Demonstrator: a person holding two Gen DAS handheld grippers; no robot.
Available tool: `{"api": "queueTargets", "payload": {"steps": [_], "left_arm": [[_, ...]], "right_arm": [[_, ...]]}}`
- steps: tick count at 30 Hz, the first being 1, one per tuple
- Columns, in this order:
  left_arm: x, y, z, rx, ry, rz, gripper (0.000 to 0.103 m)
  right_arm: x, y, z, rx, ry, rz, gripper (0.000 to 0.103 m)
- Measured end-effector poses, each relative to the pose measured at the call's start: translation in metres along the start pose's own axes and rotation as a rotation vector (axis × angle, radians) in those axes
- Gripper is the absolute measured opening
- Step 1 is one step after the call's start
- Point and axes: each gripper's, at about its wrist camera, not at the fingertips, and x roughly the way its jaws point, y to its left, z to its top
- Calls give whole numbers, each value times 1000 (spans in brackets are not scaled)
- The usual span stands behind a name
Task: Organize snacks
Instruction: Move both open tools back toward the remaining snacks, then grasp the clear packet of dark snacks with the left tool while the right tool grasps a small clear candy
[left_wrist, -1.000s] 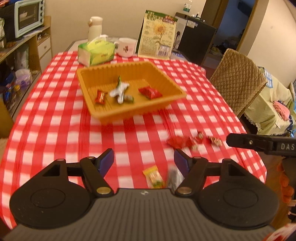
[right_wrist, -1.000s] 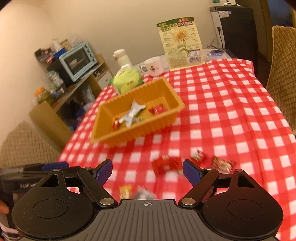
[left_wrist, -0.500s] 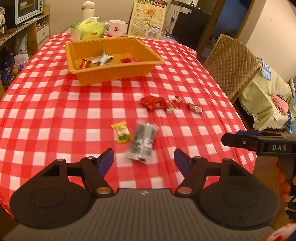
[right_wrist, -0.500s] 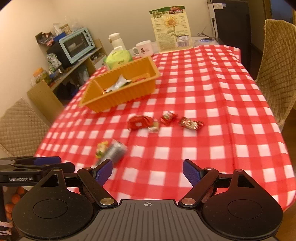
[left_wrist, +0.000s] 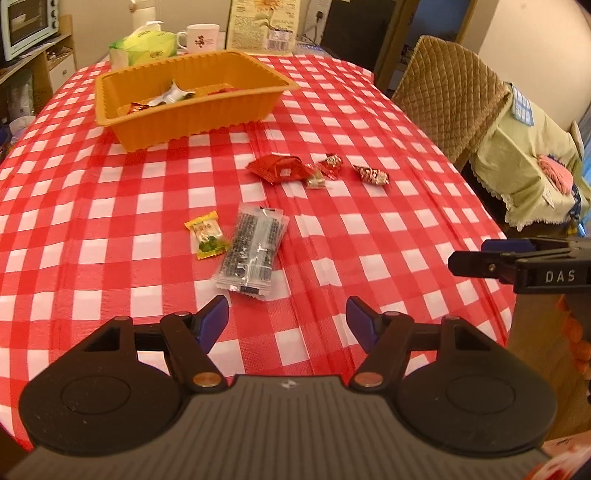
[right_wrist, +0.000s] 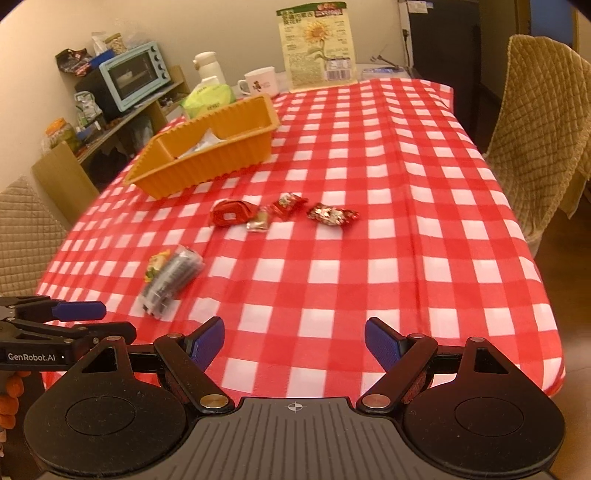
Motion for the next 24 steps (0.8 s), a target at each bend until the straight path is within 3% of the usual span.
{"api": "queueTargets", "payload": {"steps": [24], "left_arm": [[57,11,35,160,17,40,49]], "right_arm": [[7,-21,-2,96,29,-73,83]]}}
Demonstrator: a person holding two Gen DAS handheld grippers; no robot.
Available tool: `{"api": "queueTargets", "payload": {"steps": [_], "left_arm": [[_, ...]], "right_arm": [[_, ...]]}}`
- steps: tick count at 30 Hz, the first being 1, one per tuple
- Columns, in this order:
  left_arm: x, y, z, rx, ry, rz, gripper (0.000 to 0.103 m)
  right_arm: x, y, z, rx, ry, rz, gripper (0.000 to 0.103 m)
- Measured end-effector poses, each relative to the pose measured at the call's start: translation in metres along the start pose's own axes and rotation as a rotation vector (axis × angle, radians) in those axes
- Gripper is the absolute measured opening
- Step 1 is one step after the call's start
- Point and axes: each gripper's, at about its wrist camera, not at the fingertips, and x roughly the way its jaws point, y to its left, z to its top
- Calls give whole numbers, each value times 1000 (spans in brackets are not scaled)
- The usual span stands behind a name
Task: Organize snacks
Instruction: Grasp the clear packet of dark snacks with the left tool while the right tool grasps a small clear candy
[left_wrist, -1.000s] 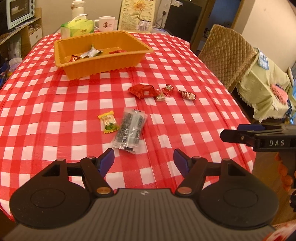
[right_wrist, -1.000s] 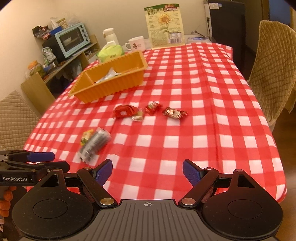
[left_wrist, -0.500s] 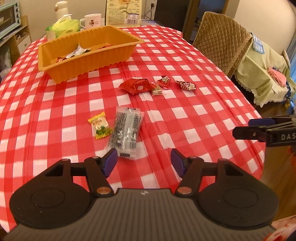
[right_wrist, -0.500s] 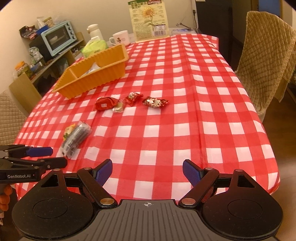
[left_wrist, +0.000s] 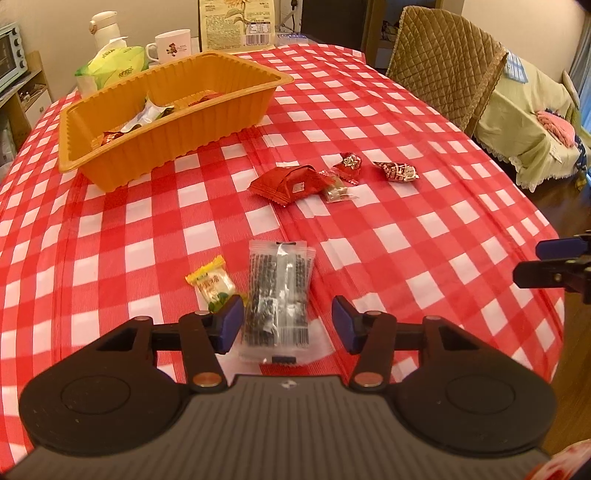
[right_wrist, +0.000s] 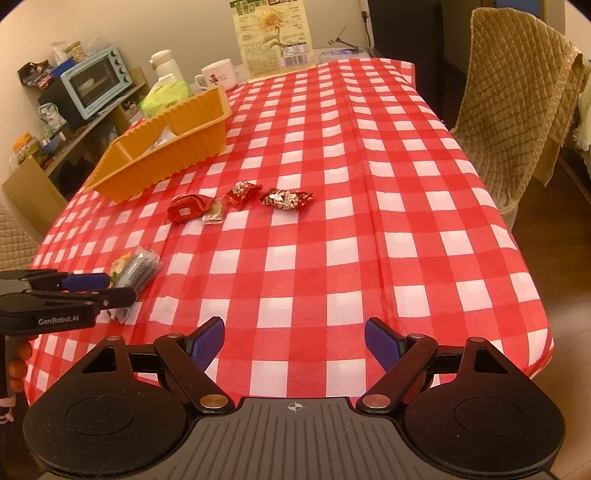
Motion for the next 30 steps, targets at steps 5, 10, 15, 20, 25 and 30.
{"api": "queueTargets", "payload": {"steps": [5,10,15,20,25,30], "left_arm": [[13,2,5,19,19,-1,45],[22,4,8,22,30,-5,44],[25,4,10,24,24,-4,37],[24,6,11,14,29,-14,34],[15,9,11,-17,18,-28,34],[-1,15,11,-43,-5,-33,34]], "right_arm": [[1,1,-1,8,3,-8,83],[4,1,0,13,7,-16,83],[7,2,2,13,11,-18,83],[13,4,5,3,11,-12,83],[19,10,10,-17,4,-1,83],[29,22,21,-57,-12,21,83]]}}
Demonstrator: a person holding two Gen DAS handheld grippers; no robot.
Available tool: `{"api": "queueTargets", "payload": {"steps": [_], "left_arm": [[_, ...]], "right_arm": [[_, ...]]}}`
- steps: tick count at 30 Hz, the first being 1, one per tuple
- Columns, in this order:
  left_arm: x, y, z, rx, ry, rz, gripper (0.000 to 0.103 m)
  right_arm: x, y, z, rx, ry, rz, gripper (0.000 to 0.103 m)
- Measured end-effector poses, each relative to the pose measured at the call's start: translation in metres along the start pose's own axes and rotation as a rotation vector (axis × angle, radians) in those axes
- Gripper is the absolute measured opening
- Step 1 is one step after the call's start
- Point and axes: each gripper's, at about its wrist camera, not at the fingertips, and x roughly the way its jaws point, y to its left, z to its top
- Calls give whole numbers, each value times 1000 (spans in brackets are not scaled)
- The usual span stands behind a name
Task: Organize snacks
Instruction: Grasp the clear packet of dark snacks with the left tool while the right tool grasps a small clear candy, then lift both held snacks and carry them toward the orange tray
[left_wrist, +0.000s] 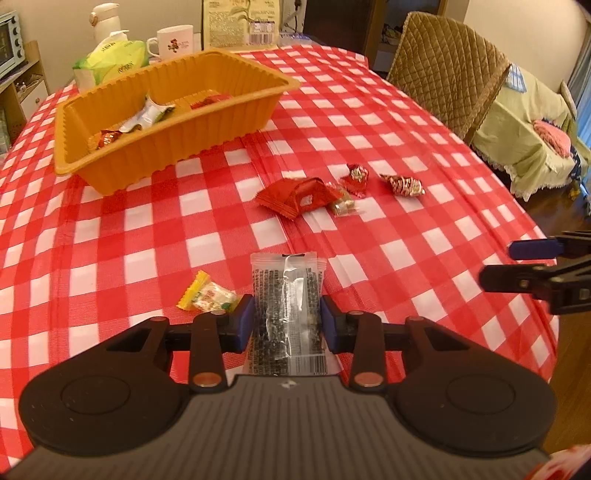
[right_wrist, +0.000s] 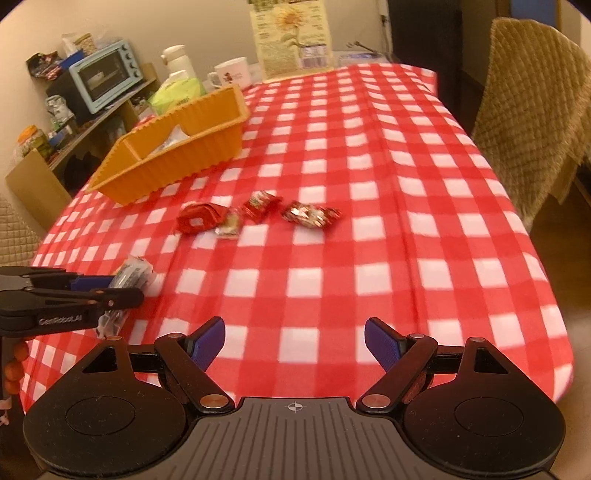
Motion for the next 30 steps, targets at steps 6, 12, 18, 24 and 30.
{"api": "queueTargets", "payload": {"steps": [6,12,18,24,30], "left_arm": [[-19,16,1,-45,-28,18,34],[-31,38,-1,-99,-42,54,34],[-40,58,-4,-141,-50,87,34],[-45,74,-8,-173,-51,107,34],[-46,83,-10,-192,-47,118,34]], "right_arm": [[18,19,14,-77,-23,20,80],[45,39,27,-138,-18,56,49],[75,58,43,-174,-32,55,45],[100,68,54,-198,-38,30,36],[117,70,57,-213,-25,5,30]]}}
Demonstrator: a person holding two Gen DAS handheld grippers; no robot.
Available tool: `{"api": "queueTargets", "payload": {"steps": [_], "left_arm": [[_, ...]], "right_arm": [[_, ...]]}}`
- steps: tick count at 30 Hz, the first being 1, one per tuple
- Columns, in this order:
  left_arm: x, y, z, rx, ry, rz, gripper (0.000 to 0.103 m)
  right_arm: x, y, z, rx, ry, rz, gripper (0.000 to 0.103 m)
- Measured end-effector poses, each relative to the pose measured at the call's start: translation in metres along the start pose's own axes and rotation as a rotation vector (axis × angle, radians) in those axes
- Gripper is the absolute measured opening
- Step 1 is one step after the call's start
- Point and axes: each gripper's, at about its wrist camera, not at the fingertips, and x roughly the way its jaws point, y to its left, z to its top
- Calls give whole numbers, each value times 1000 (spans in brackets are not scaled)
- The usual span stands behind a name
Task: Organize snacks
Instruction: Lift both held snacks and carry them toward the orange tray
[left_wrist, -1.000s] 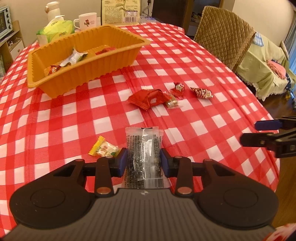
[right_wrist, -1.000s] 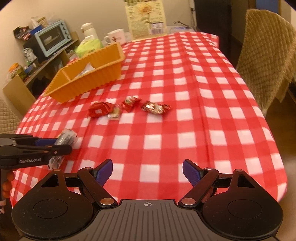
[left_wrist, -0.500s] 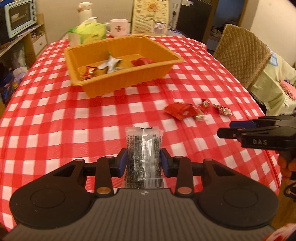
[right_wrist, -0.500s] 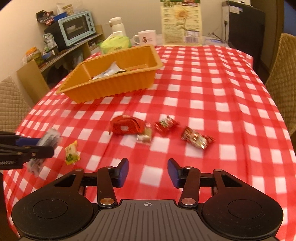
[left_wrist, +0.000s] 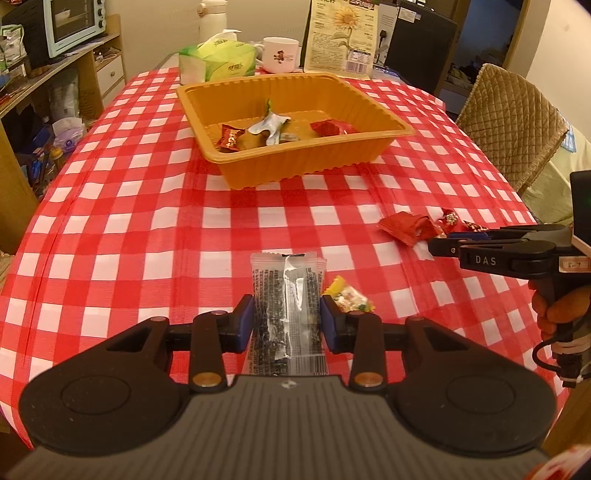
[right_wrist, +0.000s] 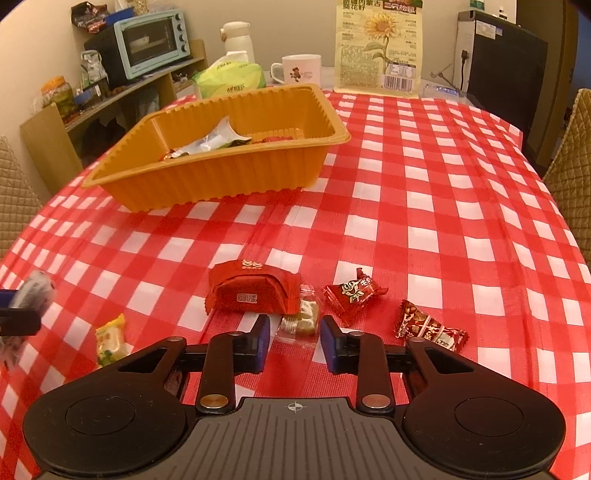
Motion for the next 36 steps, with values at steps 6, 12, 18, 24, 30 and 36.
{"api": "queueTargets", "payload": {"steps": [6,12,18,24,30,36], "left_arm": [[2,3,1,-2,6,1,34],[2,2,1,2,9,1,34],[3,-1,0,10,12,1,34],[0,-2,-1,11,10,2,34],[-2,-4,0,12,3,0,34],[-4,-10,2,22,-4,-11,34]], "right_arm": [[7,3,1,-14,-7,-19,30],[6,-1,6,42,4,-10,30],[10,1,12,21,9,-28,29],[8,6,4,-37,16,-46,23],[-4,5,-4,-35,47,-22,22],[-23,3,-11,-8,42,6,22]]}}
